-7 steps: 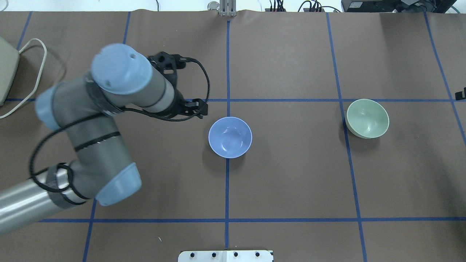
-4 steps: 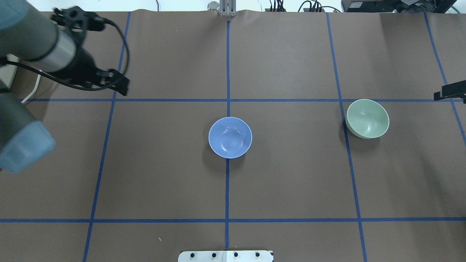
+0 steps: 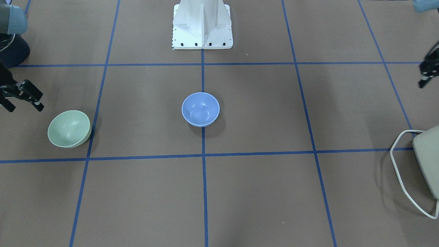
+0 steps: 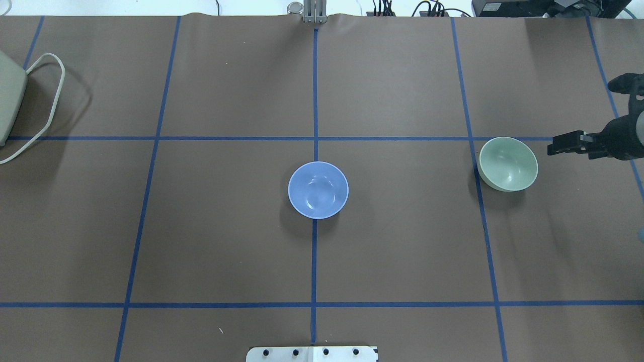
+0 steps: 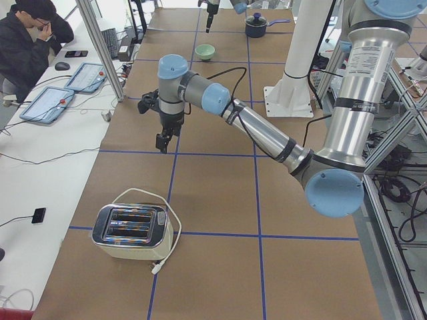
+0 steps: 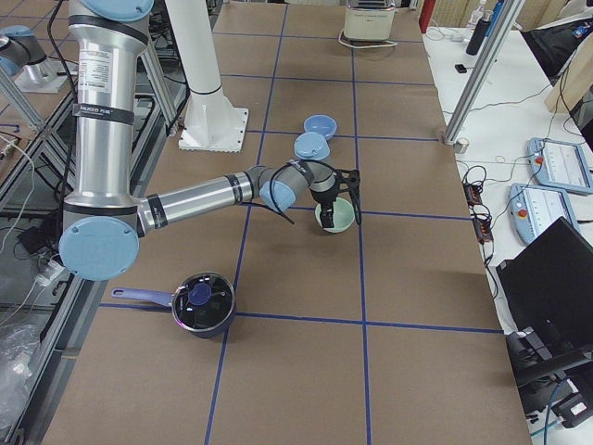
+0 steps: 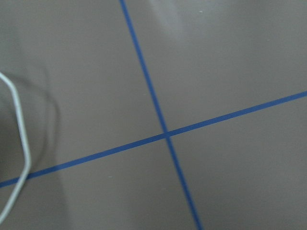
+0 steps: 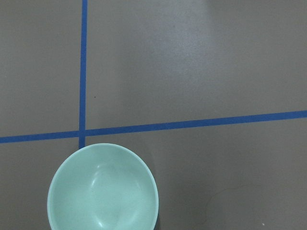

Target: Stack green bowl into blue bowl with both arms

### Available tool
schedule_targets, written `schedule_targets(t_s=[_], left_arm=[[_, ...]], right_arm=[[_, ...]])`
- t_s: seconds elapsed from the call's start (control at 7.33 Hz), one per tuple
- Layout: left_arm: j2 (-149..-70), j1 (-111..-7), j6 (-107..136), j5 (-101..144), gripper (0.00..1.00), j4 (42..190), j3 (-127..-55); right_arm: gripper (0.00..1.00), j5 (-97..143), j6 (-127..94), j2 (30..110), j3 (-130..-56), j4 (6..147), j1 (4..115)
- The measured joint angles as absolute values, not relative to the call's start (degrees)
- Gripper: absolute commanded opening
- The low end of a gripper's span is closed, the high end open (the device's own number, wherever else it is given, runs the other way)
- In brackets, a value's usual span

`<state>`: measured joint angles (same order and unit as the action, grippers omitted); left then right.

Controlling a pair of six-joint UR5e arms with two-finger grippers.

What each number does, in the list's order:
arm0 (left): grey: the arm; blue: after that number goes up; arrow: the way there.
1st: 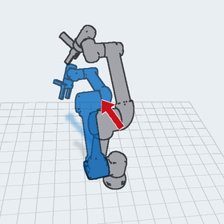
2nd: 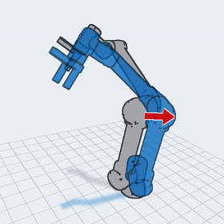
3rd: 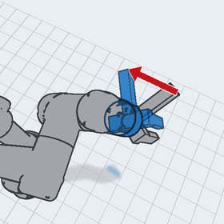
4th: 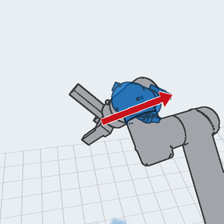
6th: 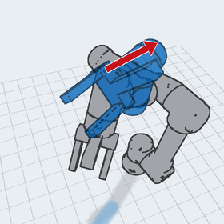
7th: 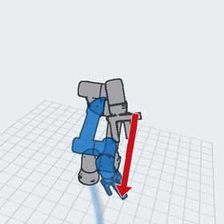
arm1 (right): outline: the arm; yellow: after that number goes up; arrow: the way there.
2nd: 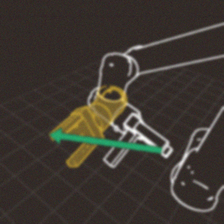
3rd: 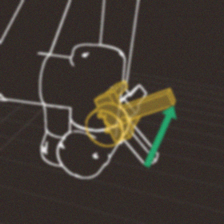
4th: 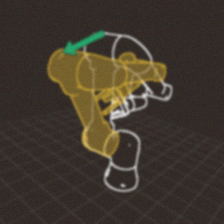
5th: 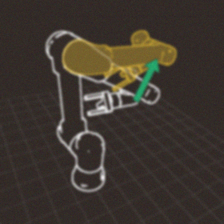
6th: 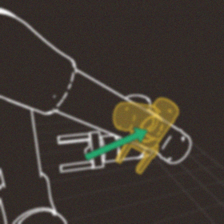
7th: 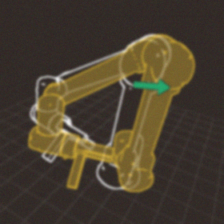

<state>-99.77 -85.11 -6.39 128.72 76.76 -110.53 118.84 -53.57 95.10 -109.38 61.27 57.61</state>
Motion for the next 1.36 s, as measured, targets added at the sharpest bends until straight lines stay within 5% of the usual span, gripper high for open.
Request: schedule_targets(t_s=[0.41, 0.68, 0.95, 1.23, 1.36], left_arm=[[-94.3, -97.4, -24.9, 128.7, 0.99, 75.9, -101.4], [-90.0, -102.9, -26.7, 131.3, 0.99, 79.4, -99.4], [-87.0, -104.0, -26.7, 132.6, 0.99, 84.1, -99.1], [-86.0, -104.2, -26.6, 132.8, 0.98, 85.7, -99.1], [-85.9, -104.2, -26.6, 132.9, 0.99, 85.9, -99.1]], right_arm=[[0.99, 118.3, -50.9, 94.9, -108.0, 61.2, 56.4], [0.9, 118.1, -48.7, 93.9, -105.2, 60.9, 55.6], [0.67, 117.9, -48.7, 90.5, -101.7, 60.8, 54.2], [0.29, 117.8, -48.5, 88.0, -98.5, 60.7, 53.6], [0.19, 117.6, -48.5, 87.9, -97.7, 60.7, 53.6]])
